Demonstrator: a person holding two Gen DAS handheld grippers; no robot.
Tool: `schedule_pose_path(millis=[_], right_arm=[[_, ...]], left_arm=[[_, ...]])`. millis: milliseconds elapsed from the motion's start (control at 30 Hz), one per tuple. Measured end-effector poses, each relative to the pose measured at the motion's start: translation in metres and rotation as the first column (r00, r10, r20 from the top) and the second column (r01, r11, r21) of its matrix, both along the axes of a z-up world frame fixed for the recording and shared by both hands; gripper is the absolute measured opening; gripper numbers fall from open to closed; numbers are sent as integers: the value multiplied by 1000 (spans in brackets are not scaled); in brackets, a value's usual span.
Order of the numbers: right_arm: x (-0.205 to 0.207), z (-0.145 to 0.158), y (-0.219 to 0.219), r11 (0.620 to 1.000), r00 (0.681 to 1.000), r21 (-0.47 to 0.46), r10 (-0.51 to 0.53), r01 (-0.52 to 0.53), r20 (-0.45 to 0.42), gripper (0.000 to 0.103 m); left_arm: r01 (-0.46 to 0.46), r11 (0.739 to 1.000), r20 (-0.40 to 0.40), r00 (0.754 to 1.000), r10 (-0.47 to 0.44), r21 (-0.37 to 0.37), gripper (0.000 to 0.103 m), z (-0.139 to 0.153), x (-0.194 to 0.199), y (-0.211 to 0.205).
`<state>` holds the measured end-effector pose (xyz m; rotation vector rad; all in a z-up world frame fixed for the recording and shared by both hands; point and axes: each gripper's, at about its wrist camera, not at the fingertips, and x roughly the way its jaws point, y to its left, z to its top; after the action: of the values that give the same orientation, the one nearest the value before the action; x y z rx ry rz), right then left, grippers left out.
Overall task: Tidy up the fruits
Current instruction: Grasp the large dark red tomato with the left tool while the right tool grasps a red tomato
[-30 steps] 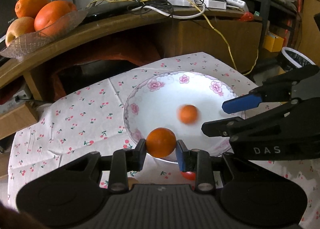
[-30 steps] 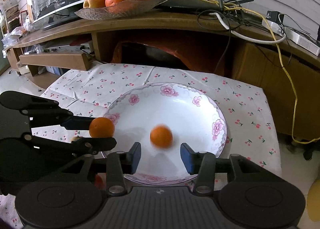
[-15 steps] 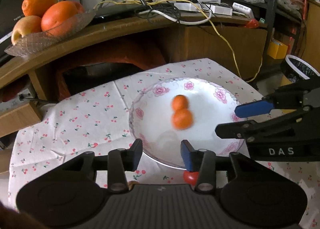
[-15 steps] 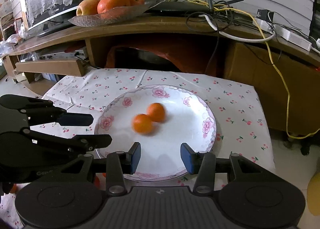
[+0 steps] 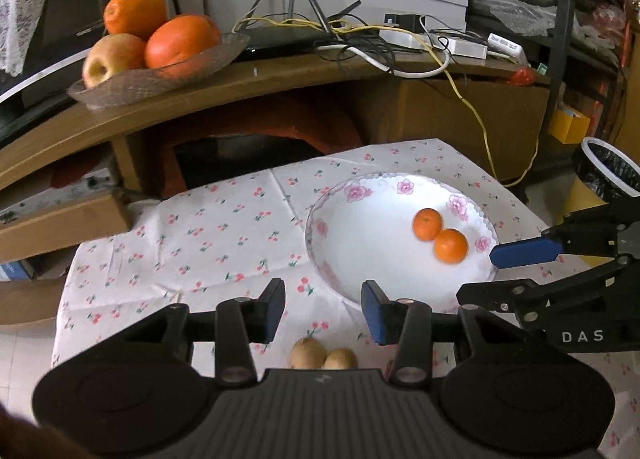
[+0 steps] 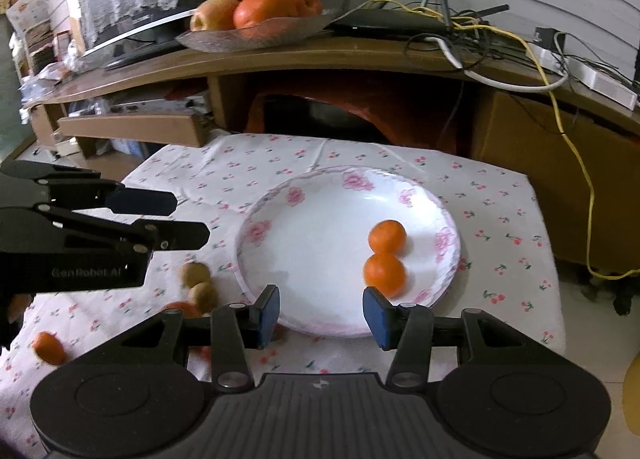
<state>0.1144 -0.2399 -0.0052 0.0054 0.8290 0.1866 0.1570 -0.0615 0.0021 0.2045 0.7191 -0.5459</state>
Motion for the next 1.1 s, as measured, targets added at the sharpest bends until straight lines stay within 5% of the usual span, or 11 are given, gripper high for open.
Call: schedule_pose_path(millis=[300,900,1100], right_arm=[[-17,-18,13,998,996,24,54,-53,-73,50],[10,-38,19,988,992,131,-64,79,-113,50],[5,-38,18,978,986,163,-113,133,-127,38]], left_arm=[[-4,1000,-35,999,5,28,48,-6,-30,23],[36,999,-79,996,-35,9,49,-16,-38,38],[45,999,-91,995,-44,8,49,-20,-38,41]])
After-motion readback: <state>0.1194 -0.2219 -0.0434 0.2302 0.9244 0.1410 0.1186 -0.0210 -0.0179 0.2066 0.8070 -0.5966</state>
